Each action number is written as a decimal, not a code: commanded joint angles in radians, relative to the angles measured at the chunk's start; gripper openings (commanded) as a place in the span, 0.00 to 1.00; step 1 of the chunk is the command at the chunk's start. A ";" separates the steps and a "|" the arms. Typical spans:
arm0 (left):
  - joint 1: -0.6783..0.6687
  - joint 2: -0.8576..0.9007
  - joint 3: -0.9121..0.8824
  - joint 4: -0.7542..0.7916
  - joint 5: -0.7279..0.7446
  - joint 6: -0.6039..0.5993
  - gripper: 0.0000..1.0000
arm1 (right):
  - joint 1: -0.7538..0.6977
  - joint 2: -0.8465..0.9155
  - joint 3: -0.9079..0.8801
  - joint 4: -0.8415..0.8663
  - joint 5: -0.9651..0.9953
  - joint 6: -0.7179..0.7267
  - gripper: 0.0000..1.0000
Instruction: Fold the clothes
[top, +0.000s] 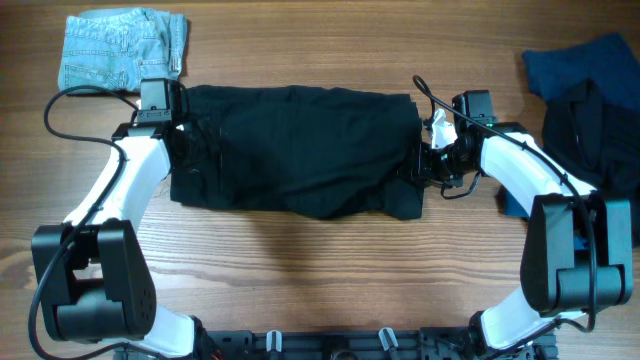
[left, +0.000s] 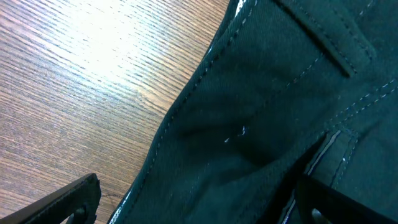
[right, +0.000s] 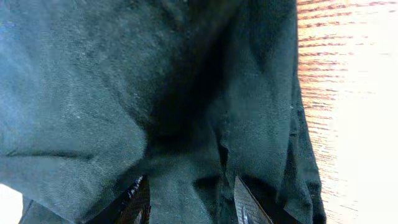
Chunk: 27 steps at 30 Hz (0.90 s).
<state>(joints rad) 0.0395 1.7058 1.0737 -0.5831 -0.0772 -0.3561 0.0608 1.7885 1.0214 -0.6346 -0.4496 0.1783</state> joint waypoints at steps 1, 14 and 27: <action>0.003 0.009 0.013 0.004 0.005 0.002 1.00 | 0.005 0.020 -0.001 0.006 -0.031 -0.019 0.44; 0.003 0.009 0.013 0.004 0.005 0.001 1.00 | 0.058 0.021 -0.001 0.055 0.061 0.008 0.46; 0.003 0.010 0.013 0.003 0.005 0.002 1.00 | 0.058 0.128 -0.001 0.072 0.053 0.007 0.35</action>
<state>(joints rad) 0.0395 1.7058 1.0737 -0.5804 -0.0772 -0.3565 0.1173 1.8378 1.0245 -0.5636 -0.4145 0.1841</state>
